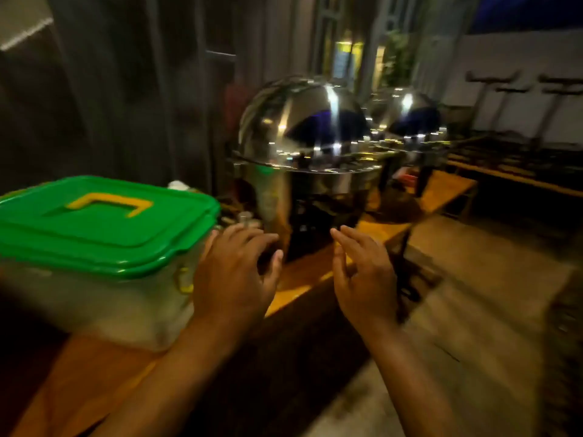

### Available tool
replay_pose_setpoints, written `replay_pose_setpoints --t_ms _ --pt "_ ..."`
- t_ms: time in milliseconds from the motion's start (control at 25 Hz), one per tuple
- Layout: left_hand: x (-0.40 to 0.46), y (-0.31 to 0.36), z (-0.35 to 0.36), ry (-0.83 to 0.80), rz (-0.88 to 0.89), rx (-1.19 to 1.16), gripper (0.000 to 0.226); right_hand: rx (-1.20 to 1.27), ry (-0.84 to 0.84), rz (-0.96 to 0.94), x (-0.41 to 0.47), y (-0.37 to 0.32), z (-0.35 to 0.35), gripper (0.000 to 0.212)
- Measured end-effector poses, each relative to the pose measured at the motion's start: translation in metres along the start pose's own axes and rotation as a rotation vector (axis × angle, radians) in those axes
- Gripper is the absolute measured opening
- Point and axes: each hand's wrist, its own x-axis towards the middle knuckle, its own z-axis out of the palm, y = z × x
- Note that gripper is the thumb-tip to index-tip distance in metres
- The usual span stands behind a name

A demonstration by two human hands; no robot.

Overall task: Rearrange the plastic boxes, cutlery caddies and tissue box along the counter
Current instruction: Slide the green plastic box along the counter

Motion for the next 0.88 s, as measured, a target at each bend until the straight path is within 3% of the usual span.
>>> replay_pose_setpoints --t_ms 120,280,440,560,760,880 --pt "-0.006 -0.039 -0.010 0.104 -0.086 0.222 0.025 0.187 -0.055 -0.037 0.016 -0.019 0.056 0.028" --pt "-0.012 -0.081 -0.032 0.120 -0.305 0.434 0.034 0.402 -0.173 -0.190 0.044 -0.059 0.129 0.026" --pt "-0.017 -0.090 -0.038 0.109 -0.369 0.489 0.040 0.545 -0.398 -0.201 0.084 -0.082 0.184 0.044" --pt "-0.018 -0.079 -0.033 0.124 -0.515 0.528 0.044 0.717 -0.585 -0.176 0.100 -0.085 0.208 0.052" --pt "-0.005 -0.072 -0.026 0.355 -0.670 0.326 0.031 0.757 -0.459 -0.165 0.082 -0.085 0.209 0.049" --pt "-0.006 -0.076 -0.033 0.490 -0.865 0.202 0.048 0.694 -0.445 -0.195 0.069 -0.087 0.190 0.055"
